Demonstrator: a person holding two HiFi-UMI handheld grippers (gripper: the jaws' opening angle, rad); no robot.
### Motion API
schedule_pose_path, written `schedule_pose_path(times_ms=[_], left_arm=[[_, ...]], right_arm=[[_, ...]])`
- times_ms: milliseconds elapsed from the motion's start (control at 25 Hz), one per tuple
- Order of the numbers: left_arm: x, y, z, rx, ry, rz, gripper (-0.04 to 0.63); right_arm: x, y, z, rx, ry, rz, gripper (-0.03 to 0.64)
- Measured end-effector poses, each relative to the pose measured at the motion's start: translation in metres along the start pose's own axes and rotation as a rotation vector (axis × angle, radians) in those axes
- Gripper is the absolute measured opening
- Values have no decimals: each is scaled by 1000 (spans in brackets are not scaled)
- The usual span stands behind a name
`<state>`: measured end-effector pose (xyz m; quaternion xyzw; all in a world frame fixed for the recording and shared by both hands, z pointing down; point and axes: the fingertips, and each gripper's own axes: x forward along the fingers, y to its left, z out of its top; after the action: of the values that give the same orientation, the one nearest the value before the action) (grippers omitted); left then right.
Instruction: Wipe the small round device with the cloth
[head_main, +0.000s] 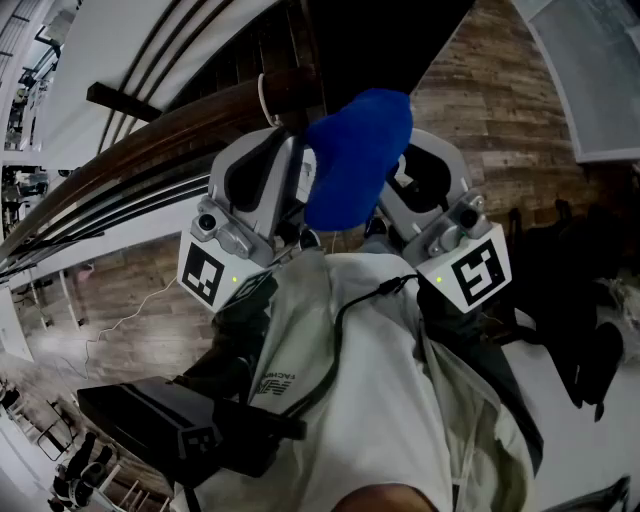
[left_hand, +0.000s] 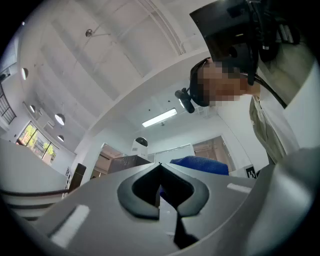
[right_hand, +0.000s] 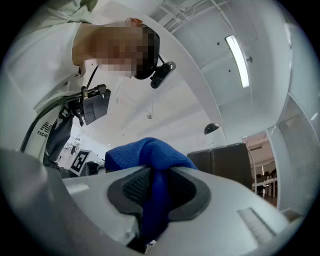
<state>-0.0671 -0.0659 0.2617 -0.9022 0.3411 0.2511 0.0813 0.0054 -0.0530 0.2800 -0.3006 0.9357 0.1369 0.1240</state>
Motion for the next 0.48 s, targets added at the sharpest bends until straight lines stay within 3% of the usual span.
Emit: schedule_pose_path(times_ms=[480], left_arm=[[-1,1,-2,12,4,-5,5]], right_arm=[[1,1,3,-18,-6,4,78]])
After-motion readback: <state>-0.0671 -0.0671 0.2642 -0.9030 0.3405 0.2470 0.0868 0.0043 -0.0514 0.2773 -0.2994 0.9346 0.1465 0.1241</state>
